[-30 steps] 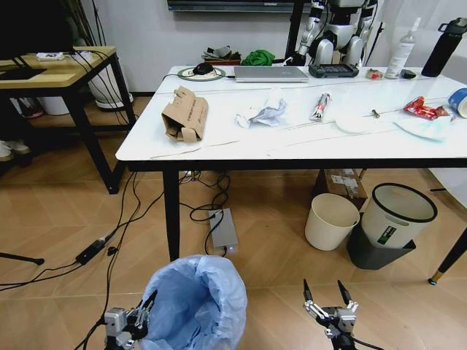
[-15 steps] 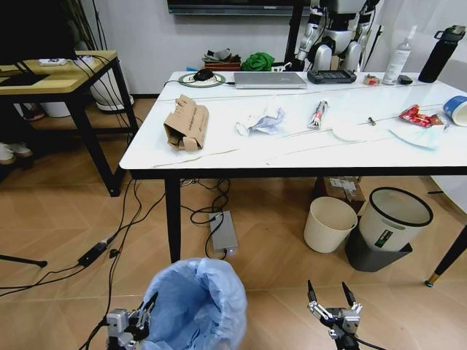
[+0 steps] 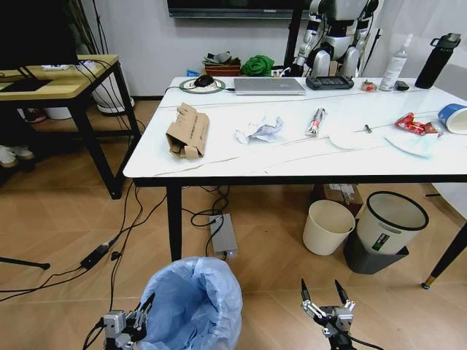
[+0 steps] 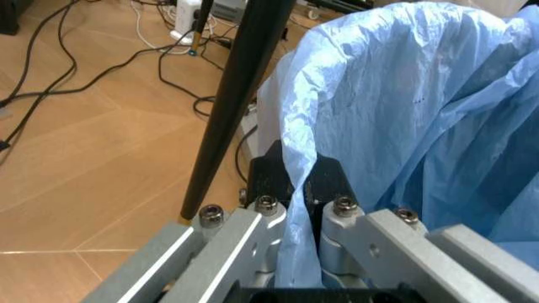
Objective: Pick up the trash bin and place the trash from the table into it.
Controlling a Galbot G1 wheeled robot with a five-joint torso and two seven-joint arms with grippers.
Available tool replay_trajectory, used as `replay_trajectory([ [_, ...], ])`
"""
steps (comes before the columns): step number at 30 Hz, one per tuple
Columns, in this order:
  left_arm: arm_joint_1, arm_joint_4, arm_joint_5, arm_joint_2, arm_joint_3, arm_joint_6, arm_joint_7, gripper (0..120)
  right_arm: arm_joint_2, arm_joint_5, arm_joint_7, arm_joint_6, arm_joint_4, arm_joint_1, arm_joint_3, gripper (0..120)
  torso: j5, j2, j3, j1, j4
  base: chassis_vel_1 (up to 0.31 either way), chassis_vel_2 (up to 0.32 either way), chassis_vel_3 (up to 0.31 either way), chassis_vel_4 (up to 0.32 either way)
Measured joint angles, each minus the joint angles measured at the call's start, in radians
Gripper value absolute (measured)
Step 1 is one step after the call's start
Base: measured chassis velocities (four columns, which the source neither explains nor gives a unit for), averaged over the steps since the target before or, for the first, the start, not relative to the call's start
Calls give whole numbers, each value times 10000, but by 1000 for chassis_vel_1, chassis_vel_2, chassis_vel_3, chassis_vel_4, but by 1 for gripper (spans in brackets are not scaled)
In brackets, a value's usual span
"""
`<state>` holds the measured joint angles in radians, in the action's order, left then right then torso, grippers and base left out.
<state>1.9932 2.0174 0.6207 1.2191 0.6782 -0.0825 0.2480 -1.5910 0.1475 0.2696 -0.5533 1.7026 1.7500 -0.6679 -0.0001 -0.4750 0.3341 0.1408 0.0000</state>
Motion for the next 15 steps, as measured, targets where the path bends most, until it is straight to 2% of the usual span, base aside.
replay_trajectory([
  [15, 12, -9, -151, 64, 87, -63, 51, 0, -46, -5, 11, -46, 453, 123, 24, 100, 0, -582, 354, 227, 0, 0, 0, 0, 0],
])
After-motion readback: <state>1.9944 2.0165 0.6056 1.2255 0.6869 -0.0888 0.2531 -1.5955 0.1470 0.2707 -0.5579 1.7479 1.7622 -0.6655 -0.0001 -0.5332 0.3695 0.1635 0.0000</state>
